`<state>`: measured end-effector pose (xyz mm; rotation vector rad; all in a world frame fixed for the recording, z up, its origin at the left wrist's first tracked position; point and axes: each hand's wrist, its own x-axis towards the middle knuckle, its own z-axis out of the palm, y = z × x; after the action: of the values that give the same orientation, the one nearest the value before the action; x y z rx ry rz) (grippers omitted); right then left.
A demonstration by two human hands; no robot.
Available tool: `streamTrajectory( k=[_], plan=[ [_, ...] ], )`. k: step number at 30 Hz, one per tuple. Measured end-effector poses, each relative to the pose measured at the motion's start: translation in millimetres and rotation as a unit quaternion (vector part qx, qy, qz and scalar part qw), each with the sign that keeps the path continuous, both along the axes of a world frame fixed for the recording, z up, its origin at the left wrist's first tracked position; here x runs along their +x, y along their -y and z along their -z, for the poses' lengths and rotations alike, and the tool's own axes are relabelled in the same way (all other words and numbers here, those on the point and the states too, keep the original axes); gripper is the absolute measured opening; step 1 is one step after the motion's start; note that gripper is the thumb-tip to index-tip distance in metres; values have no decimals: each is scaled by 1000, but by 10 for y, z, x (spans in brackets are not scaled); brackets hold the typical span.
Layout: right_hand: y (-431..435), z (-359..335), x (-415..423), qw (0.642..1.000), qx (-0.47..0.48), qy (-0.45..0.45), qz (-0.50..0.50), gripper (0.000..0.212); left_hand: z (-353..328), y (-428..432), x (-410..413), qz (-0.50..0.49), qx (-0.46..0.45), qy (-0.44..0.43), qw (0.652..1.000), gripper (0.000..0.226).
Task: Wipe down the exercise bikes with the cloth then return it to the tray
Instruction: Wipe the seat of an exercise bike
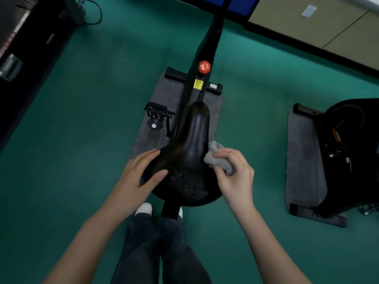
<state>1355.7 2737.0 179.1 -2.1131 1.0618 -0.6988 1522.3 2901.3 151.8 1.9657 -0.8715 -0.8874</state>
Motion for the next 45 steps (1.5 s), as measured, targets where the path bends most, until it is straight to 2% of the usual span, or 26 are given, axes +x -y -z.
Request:
streamTrajectory(
  k=[3, 6, 9, 11, 14, 19, 26, 32, 36, 38, 40, 43, 45],
  plan=[
    [-316, 58, -252, 998, -28, 25, -40, 31, -32, 2, -22, -7, -5, -9, 1000, 64],
    [-474, 39, -437, 996, -14, 57, -65, 32, -40, 3, -37, -10, -6, -14, 1000, 62],
    [-235, 67, -365, 997, 8, 71, 9, 27, -45, 19, -55, -13, -4, -11, 1000, 63],
    [-47, 119, -303, 992, 59, 77, 80, 23, -44, 16, -73, -18, -9, -9, 1000, 63],
    [-36, 206, -315, 966, 171, 97, 166, 16, -45, 12, -93, -20, -15, -7, 1000, 63],
    [-338, 314, -424, 936, 182, 161, 255, 27, -26, 11, -111, -32, -14, -2, 999, 59],
    [-105, 511, -344, 869, 313, 224, 310, 19, -9, 1, -122, -32, -18, -3, 999, 53],
    [-413, 574, -464, 838, 323, 264, 352, 17, 54, -30, -96, -24, -23, 11, 999, 60],
    [-694, 554, -499, 820, 328, 269, 385, 28, 72, -32, -58, -17, -32, 3, 999, 61],
    [-916, 492, -498, 824, 331, 258, 382, 22, 77, -38, -37, -9, -29, 3, 1000, 67],
    [-1098, 386, -528, 854, 307, 225, 355, 22, 73, -38, -3, 4, -25, 4, 1000, 76],
    [-1060, 221, -619, 911, 191, 177, 320, 28, 80, -51, 49, 33, -15, -12, 999, 96],
    [-883, 154, -556, 924, 108, 157, 331, 26, 103, -73, 109, 61, -6, -12, 998, 108]
  ],
)
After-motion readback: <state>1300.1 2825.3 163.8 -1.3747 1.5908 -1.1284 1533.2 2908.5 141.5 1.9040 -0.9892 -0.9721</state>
